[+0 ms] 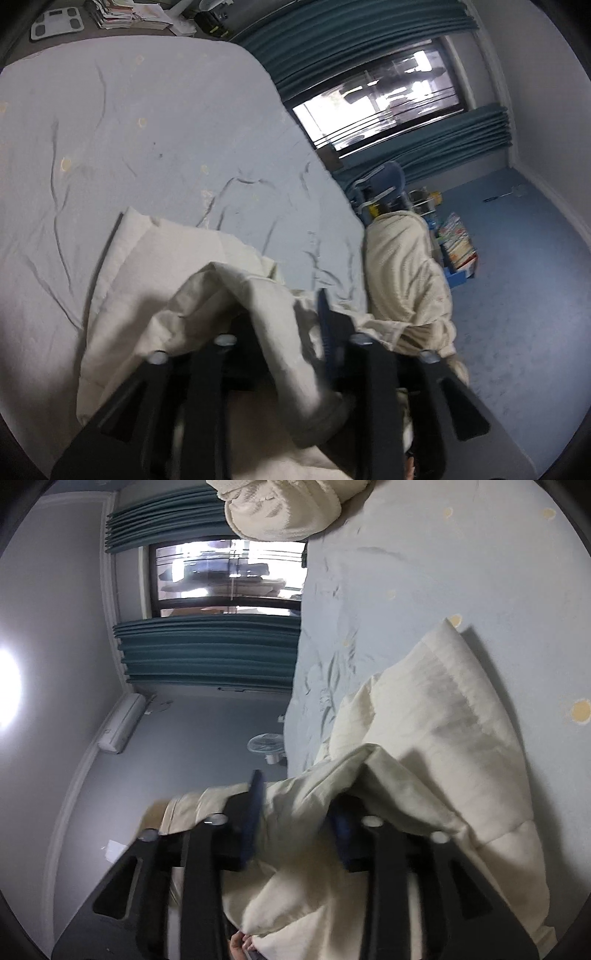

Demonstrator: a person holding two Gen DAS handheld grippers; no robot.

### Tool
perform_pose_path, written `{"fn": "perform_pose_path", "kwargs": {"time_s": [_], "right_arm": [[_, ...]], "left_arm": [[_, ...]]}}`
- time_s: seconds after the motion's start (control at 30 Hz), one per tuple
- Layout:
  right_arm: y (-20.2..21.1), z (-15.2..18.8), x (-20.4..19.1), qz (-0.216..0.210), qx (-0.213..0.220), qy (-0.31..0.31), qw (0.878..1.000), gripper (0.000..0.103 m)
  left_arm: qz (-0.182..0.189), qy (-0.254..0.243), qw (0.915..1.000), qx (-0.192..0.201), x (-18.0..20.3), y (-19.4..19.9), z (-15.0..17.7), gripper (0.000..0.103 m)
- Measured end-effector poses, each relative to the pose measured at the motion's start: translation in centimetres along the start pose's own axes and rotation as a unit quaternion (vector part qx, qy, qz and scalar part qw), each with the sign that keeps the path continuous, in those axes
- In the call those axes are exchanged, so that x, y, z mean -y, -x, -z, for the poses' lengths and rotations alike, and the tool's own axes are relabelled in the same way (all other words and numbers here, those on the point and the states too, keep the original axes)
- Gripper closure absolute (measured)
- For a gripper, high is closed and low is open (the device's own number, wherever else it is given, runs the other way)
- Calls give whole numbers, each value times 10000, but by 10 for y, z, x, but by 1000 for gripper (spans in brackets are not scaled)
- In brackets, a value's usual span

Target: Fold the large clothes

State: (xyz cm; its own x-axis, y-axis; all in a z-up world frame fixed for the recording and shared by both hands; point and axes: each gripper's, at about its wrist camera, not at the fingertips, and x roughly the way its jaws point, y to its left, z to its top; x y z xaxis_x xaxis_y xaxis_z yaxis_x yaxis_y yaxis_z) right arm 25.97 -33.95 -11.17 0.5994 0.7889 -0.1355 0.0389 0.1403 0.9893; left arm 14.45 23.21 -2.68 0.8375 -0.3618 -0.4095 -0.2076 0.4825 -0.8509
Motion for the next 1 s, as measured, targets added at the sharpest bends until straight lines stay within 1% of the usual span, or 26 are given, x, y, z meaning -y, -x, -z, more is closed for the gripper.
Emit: {"fn": "perform_pose_path", "kwargs": {"time_s": [0.03, 0.07, 0.1, 0.13, 0.17, 0.2, 0.23, 0.27, 0.33, 0.4, 0.43, 0.5, 0.53, 0.57, 0.6, 0.63, 0.7, 0.73, 0.8, 0.83, 0.87, 0.93, 0.97, 1.0], "right_arm": [[1, 0, -1, -64, 38, -22, 10000, 50], [5, 0, -4, -120, 91, -9, 9999, 45], [8, 1, -8, -146, 132, 19, 9998, 35], [11, 2, -12, -178, 193, 60, 9996, 24], [15, 4, -19, -209, 304, 148, 9992, 20], [18, 6, -26, -199, 417, 263, 9986, 12], [21, 8, -31, -150, 536, 364, 9978, 9], [25, 8, -36, -135, 633, 414, 9970, 9], [32, 11, -45, -98, 799, 490, 9955, 6], [41, 14, -59, -76, 1077, 730, 9915, 6], [46, 16, -68, -52, 1239, 907, 9881, 6], [53, 21, -81, 83, 1403, 1195, 9828, 6], [53, 23, -88, 174, 1432, 1380, 9799, 6], [52, 30, -99, 357, 1381, 1665, 9757, 6], [46, 37, -109, 593, 1299, 1946, 9704, 6], [41, 43, -116, 786, 1237, 2198, 9645, 6], [19, 64, -139, 1304, 1038, 3012, 9389, 6], [10, 73, -147, 1471, 954, 3302, 9275, 6], [-20, 103, -163, 1872, 605, 4061, 8924, 6], [-29, 115, -164, 1957, 477, 4273, 8814, 6], [-45, 131, -166, 2112, 276, 4580, 8631, 6], [-70, 152, -167, 2439, 98, 4977, 8323, 7], [-76, 160, -168, 2528, 60, 5060, 8246, 7], [-80, 163, -167, 2580, 33, 5088, 8213, 7]], "left_arm": [[109, 15, 9999, 42, 3, 7, 0, 56], [181, 55, 9998, 97, 5, 15, -2, 43], [219, 90, 9995, 198, 7, 24, -1, 37], [184, 74, 9988, 451, 11, 40, -2, 28], [180, 20, 9981, 592, 13, 49, -2, 24], [199, -28, 9975, 679, 16, 55, -2, 24], [213, -75, 9967, 784, 19, 64, -1, 24], [227, -104, 9961, 844, 22, 69, 1, 23], [333, -245, 9956, 840, 32, 75, 9, 23], [370, -508, 9943, 859, 47, 77, 18, 23], [406, -714, 9925, 902, 58, 77, 25, 23], [438, -1160, 9876, 962, 79, 76, 38, 23], [399, -1388, 9850, 942, 88, 75, 44, 23], [353, -1575, 9829, 891, 96, 69, 49, 23], [252, -1890, 9787, 765, 106, 62, 58, 23], [176, -2068, 9758, 683, 113, 57, 65, 23], [-9, -2436, 9687, 481, 126, 42, 82, 23], [-101, -2574, 9654, 406, 131, 36, 88, 23], [-338, -2938, 9547, 318, 140, 23, 102, 23], [-455, -3158, 9474, 268, 146, 16, 109, 23], [-600, -3362, 9396, 218, 151, 8, 116, 23], [-753, -3603, 9297, 160, 157, -4, 124, 23], [-811, -3707, 9251, 145, 160, -10, 127, 23], [-879, -3808, 9204, 133, 163, -16, 130, 23]]}}
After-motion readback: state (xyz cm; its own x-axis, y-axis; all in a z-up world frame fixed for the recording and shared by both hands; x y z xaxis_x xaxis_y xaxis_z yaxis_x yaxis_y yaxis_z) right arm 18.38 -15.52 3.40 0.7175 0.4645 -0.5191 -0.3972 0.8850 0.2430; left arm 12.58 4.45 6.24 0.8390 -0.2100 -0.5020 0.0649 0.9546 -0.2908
